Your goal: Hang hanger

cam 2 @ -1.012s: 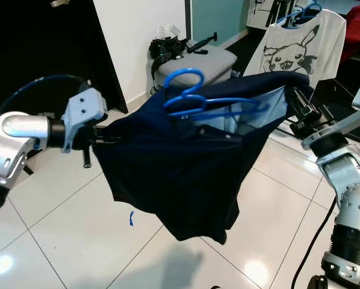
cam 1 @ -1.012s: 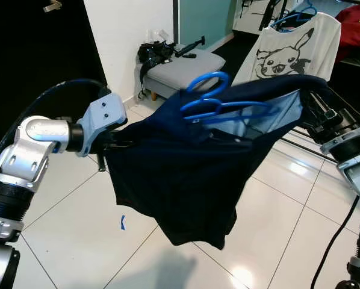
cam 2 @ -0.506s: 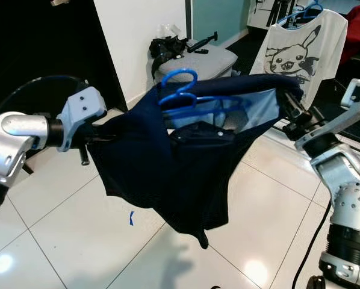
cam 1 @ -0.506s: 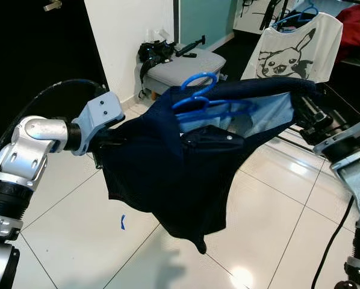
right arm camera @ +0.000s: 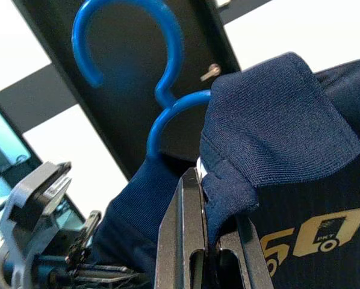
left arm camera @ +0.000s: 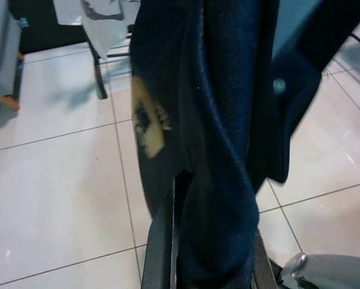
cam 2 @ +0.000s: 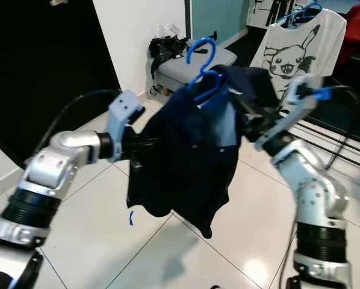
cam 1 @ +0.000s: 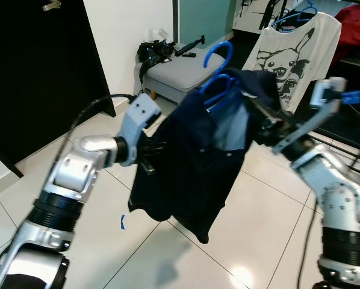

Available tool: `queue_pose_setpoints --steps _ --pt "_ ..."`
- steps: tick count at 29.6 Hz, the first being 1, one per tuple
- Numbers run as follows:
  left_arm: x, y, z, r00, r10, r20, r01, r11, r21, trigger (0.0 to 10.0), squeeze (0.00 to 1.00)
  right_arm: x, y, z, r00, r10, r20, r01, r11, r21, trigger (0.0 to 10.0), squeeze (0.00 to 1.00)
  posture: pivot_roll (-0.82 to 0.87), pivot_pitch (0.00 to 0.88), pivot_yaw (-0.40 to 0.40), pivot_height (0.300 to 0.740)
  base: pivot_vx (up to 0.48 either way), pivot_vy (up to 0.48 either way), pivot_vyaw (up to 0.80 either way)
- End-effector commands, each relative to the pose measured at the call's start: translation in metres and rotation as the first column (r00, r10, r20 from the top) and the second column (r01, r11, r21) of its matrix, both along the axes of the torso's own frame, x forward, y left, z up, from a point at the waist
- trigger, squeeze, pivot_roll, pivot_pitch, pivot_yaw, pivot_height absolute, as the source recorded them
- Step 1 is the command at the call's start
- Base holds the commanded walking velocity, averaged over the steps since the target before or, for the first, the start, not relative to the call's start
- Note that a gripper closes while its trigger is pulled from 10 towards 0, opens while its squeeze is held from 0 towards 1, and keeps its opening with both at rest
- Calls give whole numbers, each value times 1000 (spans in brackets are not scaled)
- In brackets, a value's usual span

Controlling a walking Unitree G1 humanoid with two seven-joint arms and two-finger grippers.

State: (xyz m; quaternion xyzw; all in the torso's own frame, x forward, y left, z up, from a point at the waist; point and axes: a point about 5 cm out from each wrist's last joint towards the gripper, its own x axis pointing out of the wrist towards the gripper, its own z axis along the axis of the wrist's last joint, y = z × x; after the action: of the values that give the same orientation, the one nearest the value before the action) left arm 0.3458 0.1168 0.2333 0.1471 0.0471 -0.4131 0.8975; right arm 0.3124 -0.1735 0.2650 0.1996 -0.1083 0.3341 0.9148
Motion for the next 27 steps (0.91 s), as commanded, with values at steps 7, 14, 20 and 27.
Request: queue_pose_setpoints --steps 7,14,20,27 --pt "4 16 8 996 92 -3 -92 996 3 7686 0 -13 20 -7 995 102 -4 -102 992 -78 0 0 31 125 25 740 0 0 0" --pt "10 50 24 983 180 44 -183 982 55 7255 0 -23 7 -20 993 112 -41 -118 976 -183 0 0 29 129 21 740 0 0 0" --pt "13 72 37 971 228 77 -232 971 56 7137 0 -27 -14 -32 994 55 -97 -81 953 -291 0 0 28 129 21 740 0 0 0" --pt "2 48 39 995 69 66 -66 997 -50 7137 0 -32 -1 -41 989 109 -103 -138 929 -343 10000 800 26 122 20 740 0 0 0"
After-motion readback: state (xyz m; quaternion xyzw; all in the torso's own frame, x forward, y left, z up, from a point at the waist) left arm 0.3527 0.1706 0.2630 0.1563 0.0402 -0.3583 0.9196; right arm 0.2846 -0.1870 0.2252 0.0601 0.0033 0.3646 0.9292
